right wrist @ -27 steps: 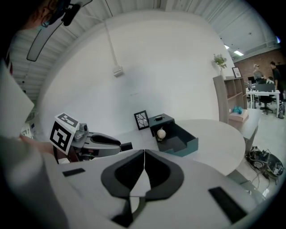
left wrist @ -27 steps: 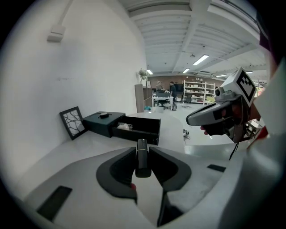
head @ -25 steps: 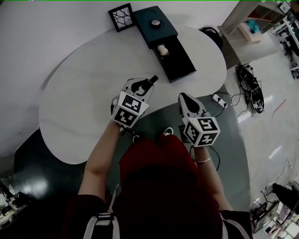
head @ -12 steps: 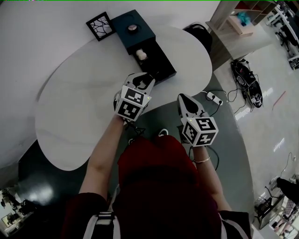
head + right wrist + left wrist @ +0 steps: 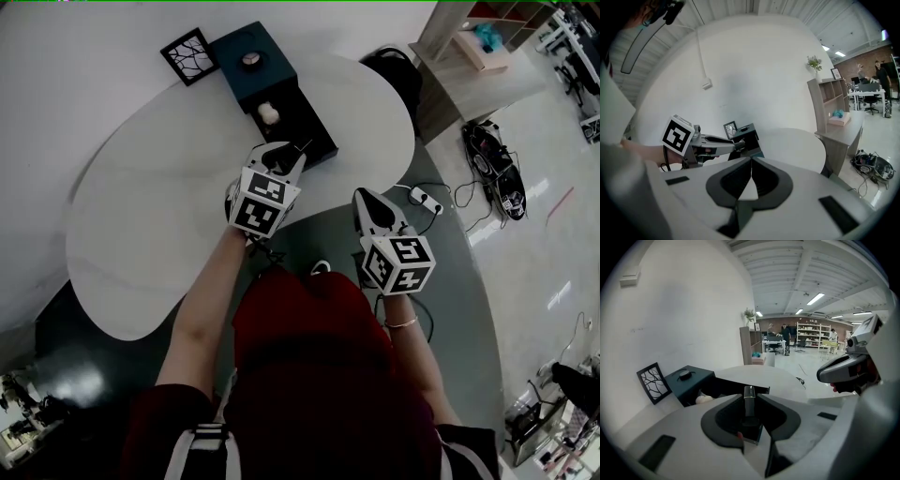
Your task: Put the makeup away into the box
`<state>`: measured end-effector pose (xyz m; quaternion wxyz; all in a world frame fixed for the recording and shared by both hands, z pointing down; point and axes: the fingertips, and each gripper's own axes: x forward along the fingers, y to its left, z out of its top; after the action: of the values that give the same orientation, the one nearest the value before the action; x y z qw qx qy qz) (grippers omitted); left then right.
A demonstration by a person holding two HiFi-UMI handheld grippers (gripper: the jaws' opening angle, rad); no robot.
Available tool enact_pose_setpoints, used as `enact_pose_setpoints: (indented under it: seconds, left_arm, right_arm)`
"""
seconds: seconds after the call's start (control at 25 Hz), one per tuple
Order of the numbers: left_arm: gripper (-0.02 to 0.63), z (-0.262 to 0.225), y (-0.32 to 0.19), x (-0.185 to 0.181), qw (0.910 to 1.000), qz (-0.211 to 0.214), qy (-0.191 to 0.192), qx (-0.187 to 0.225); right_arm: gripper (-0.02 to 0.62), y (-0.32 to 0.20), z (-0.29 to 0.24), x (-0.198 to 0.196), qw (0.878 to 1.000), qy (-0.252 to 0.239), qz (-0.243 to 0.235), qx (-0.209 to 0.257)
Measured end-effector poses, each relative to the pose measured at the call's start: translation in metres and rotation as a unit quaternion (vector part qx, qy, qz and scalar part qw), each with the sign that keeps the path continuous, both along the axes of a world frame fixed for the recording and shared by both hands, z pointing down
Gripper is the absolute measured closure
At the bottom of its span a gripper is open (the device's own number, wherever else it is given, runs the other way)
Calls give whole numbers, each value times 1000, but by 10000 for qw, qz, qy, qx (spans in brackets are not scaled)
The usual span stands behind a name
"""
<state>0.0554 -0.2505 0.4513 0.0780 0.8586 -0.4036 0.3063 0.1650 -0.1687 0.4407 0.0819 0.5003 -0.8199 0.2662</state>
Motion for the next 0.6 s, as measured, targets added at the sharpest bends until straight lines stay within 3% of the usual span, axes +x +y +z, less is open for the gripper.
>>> enact_pose_setpoints:
  seconds: [0.6]
  left_arm:
    - [495, 20, -32, 1, 9993, 130, -313, -168]
  right_arm:
    - [580, -14, 8, -3, 9998, -87, 70, -176]
